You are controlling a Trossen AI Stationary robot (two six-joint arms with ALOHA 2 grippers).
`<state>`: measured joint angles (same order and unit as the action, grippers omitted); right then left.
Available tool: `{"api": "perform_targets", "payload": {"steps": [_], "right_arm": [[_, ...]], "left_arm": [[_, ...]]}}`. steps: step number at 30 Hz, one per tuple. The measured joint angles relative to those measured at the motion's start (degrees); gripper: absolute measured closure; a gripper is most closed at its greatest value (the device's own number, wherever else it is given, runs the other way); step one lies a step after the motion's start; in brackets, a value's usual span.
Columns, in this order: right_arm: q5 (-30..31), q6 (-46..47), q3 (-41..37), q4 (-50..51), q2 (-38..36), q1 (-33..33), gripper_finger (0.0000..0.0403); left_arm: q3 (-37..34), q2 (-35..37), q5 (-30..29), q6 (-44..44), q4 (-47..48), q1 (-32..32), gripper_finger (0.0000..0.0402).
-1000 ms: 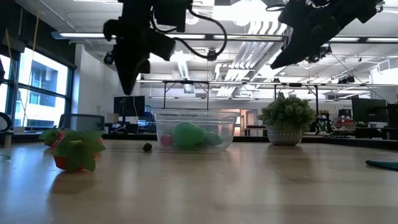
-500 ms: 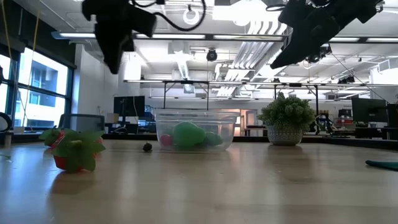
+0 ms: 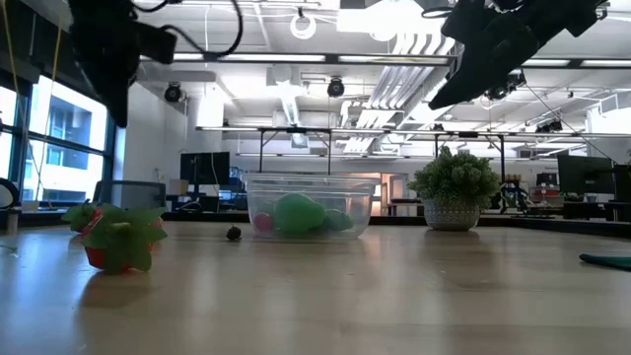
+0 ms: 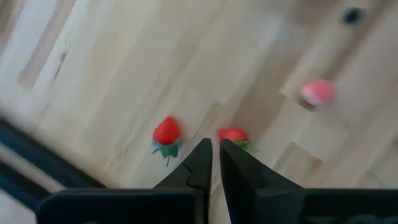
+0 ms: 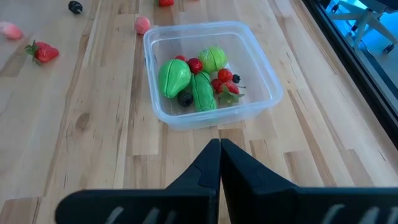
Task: Pick and placing Produce into tupperware
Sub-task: Put the strawberry into the transparent bin
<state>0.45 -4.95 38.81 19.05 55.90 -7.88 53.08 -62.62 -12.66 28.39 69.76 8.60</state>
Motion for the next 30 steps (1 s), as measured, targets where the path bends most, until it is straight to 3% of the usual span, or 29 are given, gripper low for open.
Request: {"api": "perform_targets", "payload": {"steps": [4, 12, 24, 30], "right_arm": [[0.0, 0.0, 0.0, 0.0, 0.0, 0.0, 0.0401], [0.0, 0.0, 0.0, 0.0, 0.0, 0.0, 0.0401], [0.0, 0.0, 0.0, 0.0, 0.0, 0.0, 0.0401], [0.0, 0.0, 0.0, 0.0, 0.0, 0.0, 0.0401]], "left_arm": [[-3.8, 2.5, -4.7, 7.1, -0.3, 0.0, 0.0366], [-8.4, 2.5, -14.6, 11.0, -0.8, 0.0, 0.0322], [-12.4, 2.3, -12.2, 18.3, -1.0, 0.1, 0.0218], [-14.4, 2.3, -11.0, 16.8, -3.5, 3.1, 0.0209]]}}
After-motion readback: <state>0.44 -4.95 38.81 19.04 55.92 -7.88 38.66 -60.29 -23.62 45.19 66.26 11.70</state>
